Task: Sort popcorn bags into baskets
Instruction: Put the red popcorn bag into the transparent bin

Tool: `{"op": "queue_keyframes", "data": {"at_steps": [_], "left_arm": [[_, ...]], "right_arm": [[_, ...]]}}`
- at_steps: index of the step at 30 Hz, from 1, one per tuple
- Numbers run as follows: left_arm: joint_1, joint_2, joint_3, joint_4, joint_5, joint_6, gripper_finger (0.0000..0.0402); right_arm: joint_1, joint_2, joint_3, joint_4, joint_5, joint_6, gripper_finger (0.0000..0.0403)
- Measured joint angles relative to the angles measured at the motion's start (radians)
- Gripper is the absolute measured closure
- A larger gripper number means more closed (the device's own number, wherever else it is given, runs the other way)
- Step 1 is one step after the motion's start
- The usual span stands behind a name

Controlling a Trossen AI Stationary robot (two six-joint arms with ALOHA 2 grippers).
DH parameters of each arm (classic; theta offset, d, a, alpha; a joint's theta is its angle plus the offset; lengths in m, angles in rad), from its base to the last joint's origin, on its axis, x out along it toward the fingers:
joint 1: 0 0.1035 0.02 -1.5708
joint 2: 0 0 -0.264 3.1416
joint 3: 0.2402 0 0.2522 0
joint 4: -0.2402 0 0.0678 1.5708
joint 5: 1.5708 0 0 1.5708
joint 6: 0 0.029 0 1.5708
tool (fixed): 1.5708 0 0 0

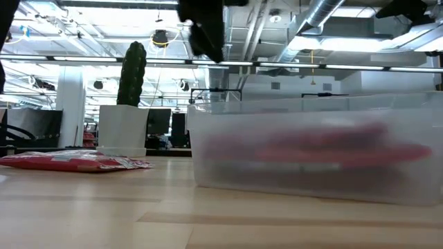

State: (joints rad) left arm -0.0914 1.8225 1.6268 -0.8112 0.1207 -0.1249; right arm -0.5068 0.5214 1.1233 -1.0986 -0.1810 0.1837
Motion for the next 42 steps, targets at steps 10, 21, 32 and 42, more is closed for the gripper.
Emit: {"op": "queue_keyframes", "data": {"at_steps": [10,21,32,42], "left_arm": [[-0.069,-0.274,-0.313,0.006,-0.17,-0.19,0.0247],[-0.106,-0.499,-0.732,0.128,-0.283,-0.391,0.0247],[-0.108,-0.503,-0.854,0.374,-0.22,-0.262,0.0196],[-0.113,-0.496,-0.944,0.383,-0.221,-0.317,0.0116]], "right_arm": [[0.0,0.0,0.0,-0.001,-0.001,-0.007,0.0143],[0.0,0.0,0.0,0.0,0.0,-0.016,0.0143],[0.0,0.0,0.0,0.0,0.002,-0.008,0.0143],[0.0,0.0,0.0,0.0,0.003,-0.009,0.0143]]}}
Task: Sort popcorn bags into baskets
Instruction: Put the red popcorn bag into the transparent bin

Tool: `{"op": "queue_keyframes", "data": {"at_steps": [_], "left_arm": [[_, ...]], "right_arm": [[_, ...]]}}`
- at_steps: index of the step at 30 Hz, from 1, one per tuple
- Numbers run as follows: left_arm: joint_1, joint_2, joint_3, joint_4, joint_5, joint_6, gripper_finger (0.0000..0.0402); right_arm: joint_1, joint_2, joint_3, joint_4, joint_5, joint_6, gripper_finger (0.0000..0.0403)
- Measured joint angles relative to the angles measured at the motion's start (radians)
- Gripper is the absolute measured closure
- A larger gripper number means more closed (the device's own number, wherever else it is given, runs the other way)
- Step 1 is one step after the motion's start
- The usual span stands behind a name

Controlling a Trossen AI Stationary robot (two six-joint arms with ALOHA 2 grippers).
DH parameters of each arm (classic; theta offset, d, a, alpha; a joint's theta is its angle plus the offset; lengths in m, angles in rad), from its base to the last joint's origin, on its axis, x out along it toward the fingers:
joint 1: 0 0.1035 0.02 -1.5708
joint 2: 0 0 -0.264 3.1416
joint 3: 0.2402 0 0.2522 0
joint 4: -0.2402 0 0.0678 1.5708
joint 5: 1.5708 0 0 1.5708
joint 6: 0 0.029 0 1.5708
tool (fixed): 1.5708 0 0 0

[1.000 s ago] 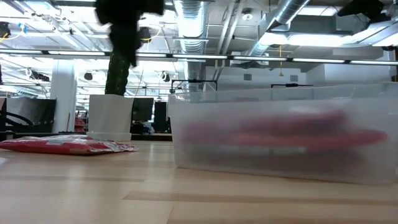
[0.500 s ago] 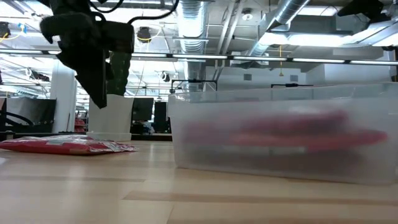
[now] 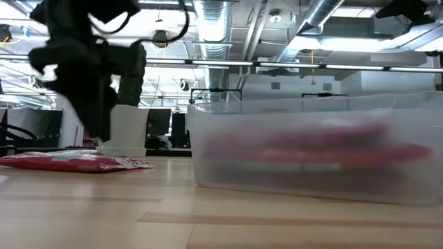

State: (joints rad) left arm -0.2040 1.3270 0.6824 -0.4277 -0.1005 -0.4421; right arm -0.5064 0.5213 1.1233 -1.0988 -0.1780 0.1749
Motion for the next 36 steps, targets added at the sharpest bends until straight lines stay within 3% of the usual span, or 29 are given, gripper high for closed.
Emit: {"op": "queue_keyframes", "data": {"at_steps": [12,16,22,27,36], "left_arm": [[-0.033,-0.001,-0.155,0.04,-0.037,-0.013,0.0128],[-0.033,-0.002,-0.174,0.038,-0.039,-0.015,0.0177],[-0.033,-0.001,-0.176,0.031,-0.04,-0.031,0.0292],[-0.033,-0.001,-0.174,0.033,-0.023,-0.146,0.0384],[-0.035,0.007,-0.056,0.011,-0.049,-0.214,0.0401]], "right_arm": [[0.0,0.0,0.0,0.0,0.0,0.001,0.0143],[0.0,0.0,0.0,0.0,0.001,0.001,0.0143],[0.0,0.0,0.0,0.0,0.004,0.001,0.0143],[0.0,0.0,0.0,0.0,0.004,0.002,0.0143],[0.0,0.0,0.0,0.0,0.004,0.001,0.0143]]}}
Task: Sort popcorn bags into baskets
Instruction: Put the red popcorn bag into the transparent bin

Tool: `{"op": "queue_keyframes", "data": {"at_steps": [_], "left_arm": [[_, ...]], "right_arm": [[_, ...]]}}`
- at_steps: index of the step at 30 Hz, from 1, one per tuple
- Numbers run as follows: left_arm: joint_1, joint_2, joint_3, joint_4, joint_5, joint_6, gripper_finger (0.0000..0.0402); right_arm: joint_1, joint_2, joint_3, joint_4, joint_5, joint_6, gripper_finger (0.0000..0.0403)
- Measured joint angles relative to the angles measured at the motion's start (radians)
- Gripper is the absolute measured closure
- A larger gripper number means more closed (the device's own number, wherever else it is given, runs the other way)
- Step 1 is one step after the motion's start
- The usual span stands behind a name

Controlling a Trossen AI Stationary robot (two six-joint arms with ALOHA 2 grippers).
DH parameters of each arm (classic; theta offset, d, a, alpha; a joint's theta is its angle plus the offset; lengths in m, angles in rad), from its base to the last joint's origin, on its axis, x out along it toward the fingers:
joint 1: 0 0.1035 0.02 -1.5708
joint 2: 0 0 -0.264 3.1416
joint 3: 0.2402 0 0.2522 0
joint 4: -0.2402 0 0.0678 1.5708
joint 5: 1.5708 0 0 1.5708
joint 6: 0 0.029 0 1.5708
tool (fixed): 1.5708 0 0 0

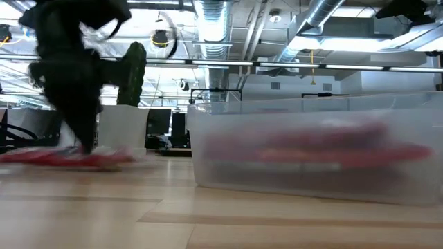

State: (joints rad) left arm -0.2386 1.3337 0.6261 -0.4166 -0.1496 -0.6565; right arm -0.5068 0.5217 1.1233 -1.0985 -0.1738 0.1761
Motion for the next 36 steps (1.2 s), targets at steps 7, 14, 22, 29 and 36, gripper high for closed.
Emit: {"op": "queue_keyframes", "data": {"at_steps": [7,14,22,29,36], "left_arm": [[0.0,-0.003,0.146,0.011,-0.081,0.027,0.0401],[0.003,-0.004,0.321,0.032,-0.19,0.091,0.0401],[0.045,0.071,0.507,0.066,-0.25,0.257,0.0401],[0.095,0.339,0.775,0.061,-0.141,0.487,0.0401],[0.142,0.625,1.049,-0.025,-0.011,0.661,0.0401]], "right_arm": [[0.0,0.0,0.0,0.0,0.0,0.0,0.0143],[0.0,0.0,0.0,0.0,0.0,-0.001,0.0143],[0.0,0.0,0.0,0.0,0.0,-0.004,0.0143],[0.0,0.0,0.0,0.0,0.0,-0.004,0.0143],[0.0,0.0,0.0,-0.001,-0.001,0.0,0.0143]]}}
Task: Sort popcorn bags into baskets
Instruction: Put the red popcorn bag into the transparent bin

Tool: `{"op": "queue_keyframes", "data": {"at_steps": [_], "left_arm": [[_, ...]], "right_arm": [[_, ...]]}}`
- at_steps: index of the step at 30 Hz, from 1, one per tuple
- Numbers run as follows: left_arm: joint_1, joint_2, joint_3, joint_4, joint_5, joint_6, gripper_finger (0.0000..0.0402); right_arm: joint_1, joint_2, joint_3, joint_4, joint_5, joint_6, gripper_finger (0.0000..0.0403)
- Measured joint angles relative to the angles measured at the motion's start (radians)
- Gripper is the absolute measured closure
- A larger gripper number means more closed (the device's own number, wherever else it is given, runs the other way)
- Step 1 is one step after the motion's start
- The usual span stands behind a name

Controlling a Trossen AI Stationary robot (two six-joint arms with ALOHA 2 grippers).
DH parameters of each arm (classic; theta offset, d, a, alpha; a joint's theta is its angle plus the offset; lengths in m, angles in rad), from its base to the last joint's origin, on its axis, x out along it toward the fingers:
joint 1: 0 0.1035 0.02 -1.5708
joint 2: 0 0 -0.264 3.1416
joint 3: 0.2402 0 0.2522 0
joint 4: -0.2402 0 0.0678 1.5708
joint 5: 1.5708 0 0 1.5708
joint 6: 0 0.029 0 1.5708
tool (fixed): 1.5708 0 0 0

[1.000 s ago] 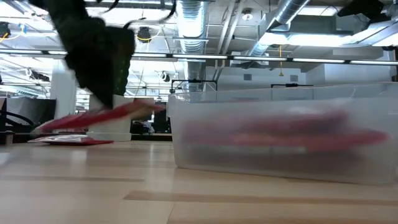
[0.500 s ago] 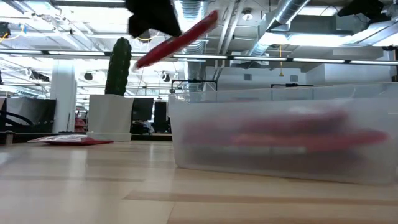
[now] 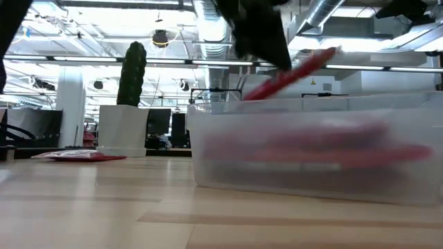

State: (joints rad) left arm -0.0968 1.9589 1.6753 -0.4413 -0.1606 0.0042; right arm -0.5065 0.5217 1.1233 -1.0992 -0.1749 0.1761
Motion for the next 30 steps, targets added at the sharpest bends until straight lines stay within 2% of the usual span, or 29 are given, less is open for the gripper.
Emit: {"op": "queue_keyframes", "data": {"at_steps": [5,9,12,15,19,21,25,27,30], "left_arm": [[0.014,0.136,0.131,-0.116,0.078,0.041,0.0401],[0.016,0.185,0.158,-0.086,0.163,0.023,0.0401],[0.016,0.189,0.159,-0.072,0.175,0.004,0.0396],[0.015,0.189,0.16,-0.057,0.172,0.001,0.0373],[0.028,0.188,0.161,-0.017,0.176,-0.014,0.0323],[0.039,0.187,0.179,-0.079,0.168,-0.074,0.0298],[0.076,0.137,0.251,-0.323,0.142,-0.129,0.026],[0.091,0.074,0.254,-0.426,0.077,-0.145,0.025],[0.103,-0.018,0.213,-0.519,-0.072,-0.17,0.0245]], "right_arm": [[0.0,0.0,0.0,0.0,0.0,0.0,0.0143],[0.0,0.0,0.0,0.0,-0.002,0.0,0.0143],[0.0,0.0,0.0,0.0,-0.003,0.0,0.0143],[0.0,0.0,0.0,0.0,-0.003,0.0,0.0143],[0.0,0.0,0.0,0.0,-0.003,0.0,0.0143],[0.0,0.0,0.0,0.0,-0.003,0.0,0.0143],[0.0,0.0,0.0,0.0,-0.003,0.0,0.0143],[0.0,0.0,0.0,0.0,-0.003,0.0,0.0143],[0.0,0.0,0.0,0.0,-0.003,0.0,0.0143]]}}
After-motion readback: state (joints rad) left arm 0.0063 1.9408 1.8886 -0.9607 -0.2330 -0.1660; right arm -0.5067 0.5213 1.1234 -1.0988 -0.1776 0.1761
